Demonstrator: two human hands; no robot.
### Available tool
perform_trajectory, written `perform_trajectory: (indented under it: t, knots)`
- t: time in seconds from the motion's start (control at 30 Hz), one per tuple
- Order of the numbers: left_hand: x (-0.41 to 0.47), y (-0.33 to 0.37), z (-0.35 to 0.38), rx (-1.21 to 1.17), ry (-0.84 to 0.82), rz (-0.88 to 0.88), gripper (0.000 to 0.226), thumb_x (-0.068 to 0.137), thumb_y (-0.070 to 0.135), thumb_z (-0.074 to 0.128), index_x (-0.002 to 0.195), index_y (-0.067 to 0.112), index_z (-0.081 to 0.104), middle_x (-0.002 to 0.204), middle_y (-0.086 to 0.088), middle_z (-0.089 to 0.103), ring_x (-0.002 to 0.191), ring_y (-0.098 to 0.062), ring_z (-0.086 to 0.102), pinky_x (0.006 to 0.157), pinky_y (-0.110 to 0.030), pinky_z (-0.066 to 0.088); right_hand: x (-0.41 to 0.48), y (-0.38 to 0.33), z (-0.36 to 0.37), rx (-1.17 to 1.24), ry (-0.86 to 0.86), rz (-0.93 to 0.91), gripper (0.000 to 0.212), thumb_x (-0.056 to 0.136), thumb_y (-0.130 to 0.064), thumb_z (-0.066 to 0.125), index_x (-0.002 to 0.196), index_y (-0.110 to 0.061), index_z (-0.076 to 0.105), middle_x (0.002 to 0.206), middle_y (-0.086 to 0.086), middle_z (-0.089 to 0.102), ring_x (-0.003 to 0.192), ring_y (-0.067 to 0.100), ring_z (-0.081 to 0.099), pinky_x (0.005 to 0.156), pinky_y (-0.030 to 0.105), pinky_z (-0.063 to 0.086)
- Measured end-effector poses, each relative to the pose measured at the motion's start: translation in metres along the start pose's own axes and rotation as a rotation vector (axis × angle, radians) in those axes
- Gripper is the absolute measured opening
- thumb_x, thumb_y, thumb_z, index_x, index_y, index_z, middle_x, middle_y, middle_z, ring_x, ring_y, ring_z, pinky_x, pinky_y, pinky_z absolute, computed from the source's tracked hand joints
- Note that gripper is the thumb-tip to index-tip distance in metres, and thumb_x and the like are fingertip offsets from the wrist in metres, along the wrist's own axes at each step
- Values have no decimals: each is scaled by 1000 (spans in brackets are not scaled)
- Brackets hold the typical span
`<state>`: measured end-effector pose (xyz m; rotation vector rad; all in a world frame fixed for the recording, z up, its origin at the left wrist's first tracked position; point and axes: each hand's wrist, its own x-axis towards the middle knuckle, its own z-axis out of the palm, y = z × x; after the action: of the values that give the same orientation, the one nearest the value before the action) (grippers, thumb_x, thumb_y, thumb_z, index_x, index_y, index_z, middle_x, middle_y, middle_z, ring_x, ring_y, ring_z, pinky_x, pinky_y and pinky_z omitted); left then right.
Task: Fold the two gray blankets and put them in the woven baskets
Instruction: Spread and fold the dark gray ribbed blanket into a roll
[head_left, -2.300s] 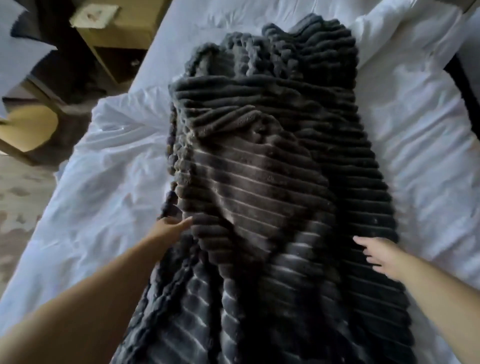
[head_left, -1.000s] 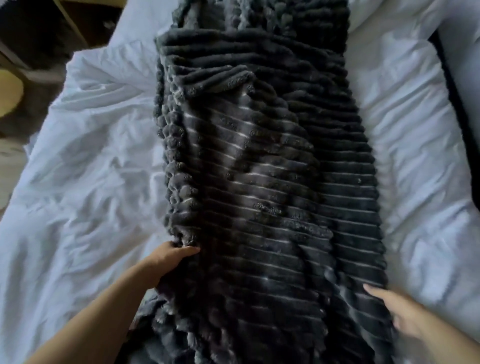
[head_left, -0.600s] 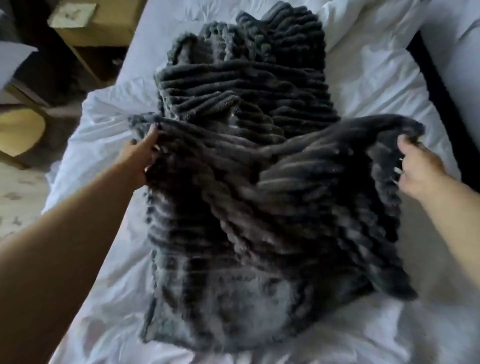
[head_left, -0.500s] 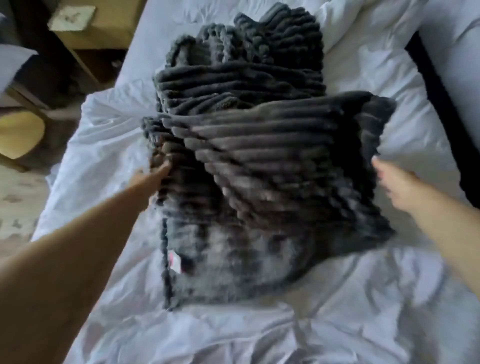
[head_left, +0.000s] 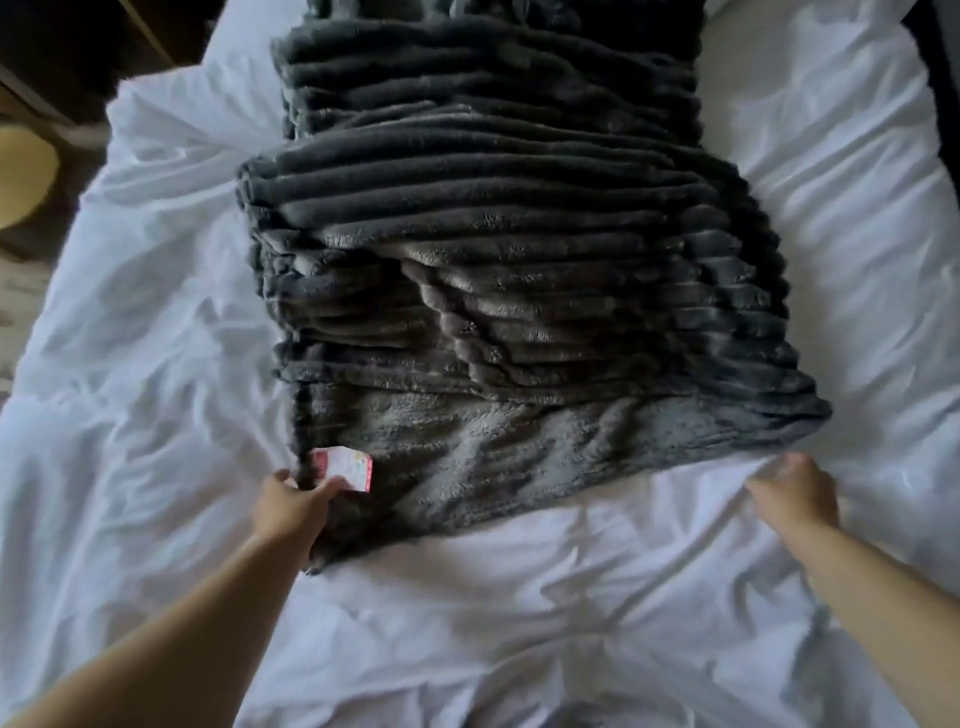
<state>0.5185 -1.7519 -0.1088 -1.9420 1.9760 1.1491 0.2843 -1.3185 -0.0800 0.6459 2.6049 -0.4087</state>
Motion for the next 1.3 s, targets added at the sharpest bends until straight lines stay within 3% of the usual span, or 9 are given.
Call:
perform_trajectory:
  t: [0.17,0.37,0.53,0.67,0.77,0.87,0.93,1.13,1.3]
  knots:
    - [15,25,17,93,187,38,45,73,30,73,111,9,60,106,-18,62,97,-36,60,85,-45,53,-11,-67,6,-9,224,-547,40,82,-1,62,122,-1,57,125,24,48,111,44,50,88,48,46]
    - [4,15,39,-121,62,-143,33,71,30,76,92,7,66,87,-16,69,86,-33,67,70,-36,53,-94,-188,79,-48,-328,-1069,28,89,-8,54,116,-12,61,117,5,57,104,25,57,88,41,49]
    - [-1,-17,23,-255,-153,-124,17,76,27,77,72,15,67,69,-5,68,63,-15,60,59,-23,46,-164,-270,162,-135,-482,-1354,42,84,-4,55,125,-8,57,131,11,52,120,30,47,102,34,37]
    - [-4,-52,1,-449,-379,-223,5,81,13,74,79,12,70,64,-1,68,53,-9,61,49,-17,45,-179,-311,218,-453,-443,-1273,77,88,-29,61,151,-16,18,146,14,40,133,33,38,105,39,34]
    - [-15,-69,-9,-522,-452,-271,7,85,15,69,79,13,69,64,-1,63,44,-5,52,42,-15,36,-172,-318,230,-524,-480,-1058,63,90,-26,57,147,-19,30,129,20,57,117,38,54,90,37,45]
    - [-32,-72,-15,-664,-442,-320,9,88,21,67,83,13,68,61,5,62,49,-6,53,50,-19,39,-180,-318,211,-318,-587,-1019,23,90,-15,48,104,-11,65,101,19,66,95,33,59,75,35,44]
    - [-48,-62,-24,-807,-407,-320,9,89,21,64,90,13,69,72,3,68,60,-6,60,59,-18,44,-202,-306,184,-130,-650,-990,17,87,-12,49,72,-13,57,72,11,59,73,24,52,62,32,35]
    - [-118,2,-83,-1196,-466,-200,18,93,9,50,99,4,66,85,-15,74,72,-21,72,60,-29,57,-288,-226,65,155,-895,-1065,17,86,-16,62,96,-22,74,88,6,75,80,5,63,79,33,53]
    - [-197,37,-142,-1012,-558,170,26,88,-3,50,82,0,75,86,-26,71,75,-35,71,62,-35,57,-333,-171,-11,258,-870,-1181,43,89,-14,58,109,-52,65,105,-18,72,104,1,65,95,37,53]
